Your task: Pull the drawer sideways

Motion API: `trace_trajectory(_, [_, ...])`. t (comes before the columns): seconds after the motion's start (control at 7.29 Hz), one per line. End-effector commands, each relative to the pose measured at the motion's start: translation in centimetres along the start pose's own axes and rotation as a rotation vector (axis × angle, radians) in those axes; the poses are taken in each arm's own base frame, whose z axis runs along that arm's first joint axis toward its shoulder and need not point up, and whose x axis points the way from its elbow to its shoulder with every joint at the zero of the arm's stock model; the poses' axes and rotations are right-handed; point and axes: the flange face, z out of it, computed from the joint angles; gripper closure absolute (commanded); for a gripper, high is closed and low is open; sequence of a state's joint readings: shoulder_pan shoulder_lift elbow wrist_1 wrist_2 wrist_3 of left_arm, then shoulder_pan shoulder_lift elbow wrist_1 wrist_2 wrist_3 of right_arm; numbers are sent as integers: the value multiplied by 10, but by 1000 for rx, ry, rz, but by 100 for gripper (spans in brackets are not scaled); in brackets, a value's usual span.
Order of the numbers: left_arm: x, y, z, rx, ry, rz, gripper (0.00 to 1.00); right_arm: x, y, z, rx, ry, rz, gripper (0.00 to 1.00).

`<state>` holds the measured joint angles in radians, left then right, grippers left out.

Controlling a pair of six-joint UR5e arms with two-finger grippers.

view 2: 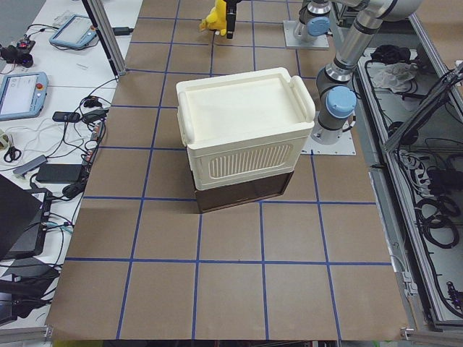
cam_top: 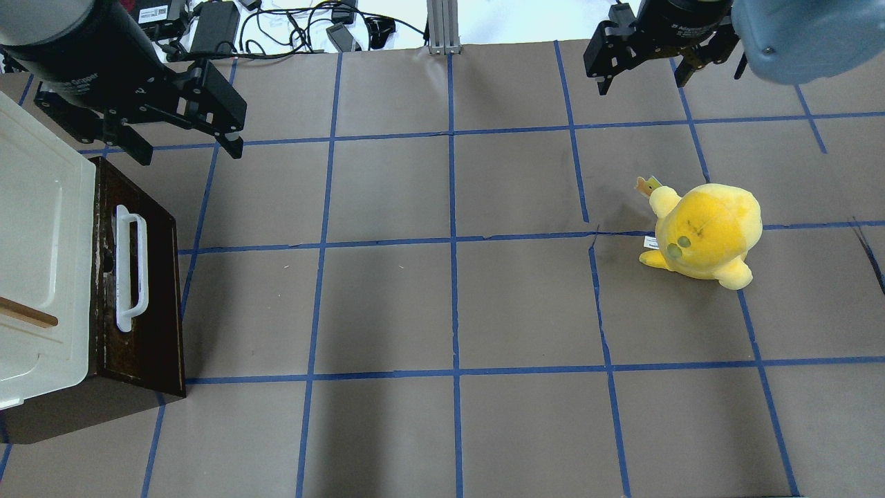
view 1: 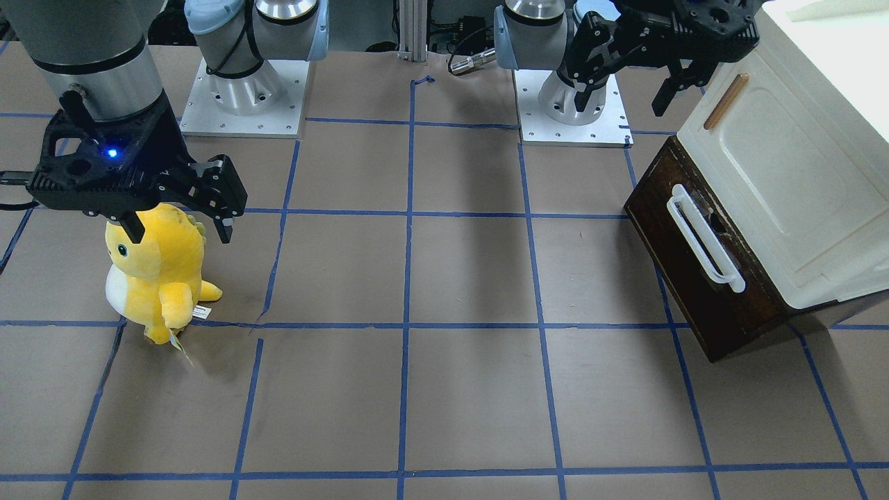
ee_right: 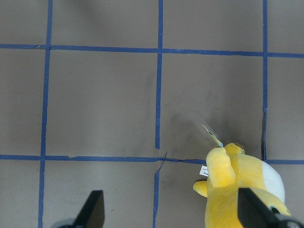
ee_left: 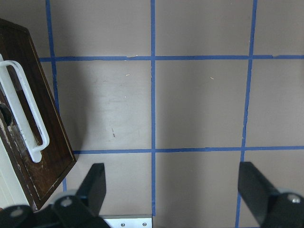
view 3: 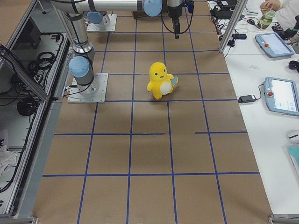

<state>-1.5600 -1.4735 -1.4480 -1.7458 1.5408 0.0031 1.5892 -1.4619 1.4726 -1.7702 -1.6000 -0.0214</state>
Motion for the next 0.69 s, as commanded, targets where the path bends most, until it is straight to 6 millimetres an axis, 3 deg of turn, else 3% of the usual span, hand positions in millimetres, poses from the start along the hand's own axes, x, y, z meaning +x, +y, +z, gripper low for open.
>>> trace_trajectory(0.0, [0, -1, 1, -2, 2, 0, 0, 0, 0, 0, 0, 0, 0, 0])
trace_trajectory(0.55, [-1, -3, 2, 0, 4, -2, 0, 0, 0, 0, 0, 0, 0, 0])
